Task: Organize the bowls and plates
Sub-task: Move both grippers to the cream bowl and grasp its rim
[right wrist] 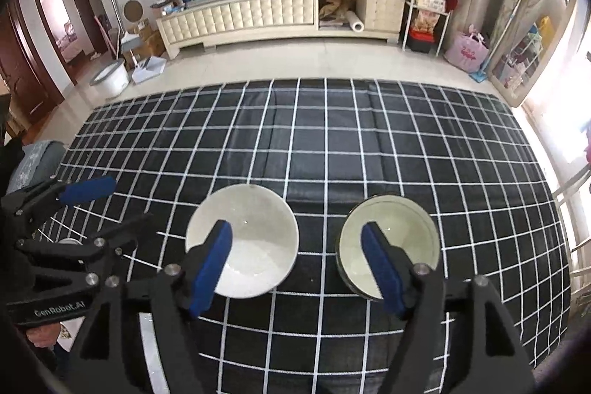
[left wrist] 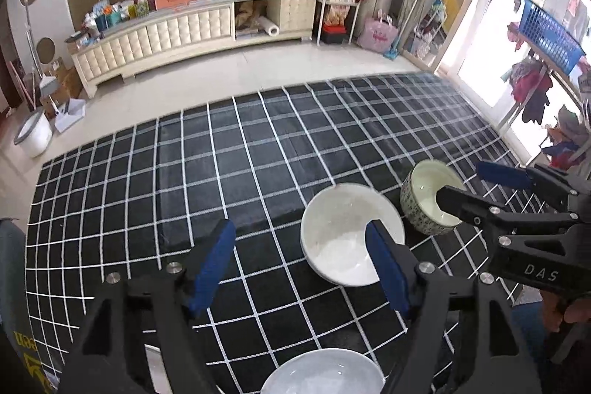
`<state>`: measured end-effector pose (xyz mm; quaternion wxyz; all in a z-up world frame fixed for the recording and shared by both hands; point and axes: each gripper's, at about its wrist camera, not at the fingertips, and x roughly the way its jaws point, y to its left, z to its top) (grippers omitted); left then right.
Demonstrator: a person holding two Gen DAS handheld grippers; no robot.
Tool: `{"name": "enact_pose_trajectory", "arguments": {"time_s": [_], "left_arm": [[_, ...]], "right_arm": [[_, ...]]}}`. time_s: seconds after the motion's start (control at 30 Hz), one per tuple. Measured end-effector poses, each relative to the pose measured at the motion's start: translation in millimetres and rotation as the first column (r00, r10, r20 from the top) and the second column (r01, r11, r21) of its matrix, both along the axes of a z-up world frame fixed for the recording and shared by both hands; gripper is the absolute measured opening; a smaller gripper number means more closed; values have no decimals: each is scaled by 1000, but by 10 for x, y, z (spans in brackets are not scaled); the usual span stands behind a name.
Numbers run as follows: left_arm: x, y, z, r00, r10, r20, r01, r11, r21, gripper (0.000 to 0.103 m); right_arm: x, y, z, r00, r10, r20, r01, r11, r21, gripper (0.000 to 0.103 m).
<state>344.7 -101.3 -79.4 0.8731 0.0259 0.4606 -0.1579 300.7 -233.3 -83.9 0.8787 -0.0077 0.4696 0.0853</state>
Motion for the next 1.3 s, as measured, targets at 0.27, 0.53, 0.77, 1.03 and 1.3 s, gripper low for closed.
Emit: {"name": "enact_pose_trajectory", "arguments": {"time_s": [0.27,0.53,0.77,1.03,1.3], "left_arm": [[225,-47,-427,993,2,-120,-2,1000,-2,71],[349,-90,-720,978,9,-207,-6,1000,14,71],[403,-85,-846,974,3,-228,2,1000,19,71],[397,-187,-939,970,-27,-242,32,999,18,71],[427,-185,-976,967,-21,-255,28,999,22,57]], "right_arm": [[177,26,-330,996,26,-84,-28,999,-19,79],[286,38,-536,989,36,-143,-40,999,-24,78],[316,47,-565,989,44,-139,-52,997,-59,71],[284,133,-500,991,104,-78,-114,984,-138,55],[378,122,-638,983,113,-144,-121,991,-53,36]]}}
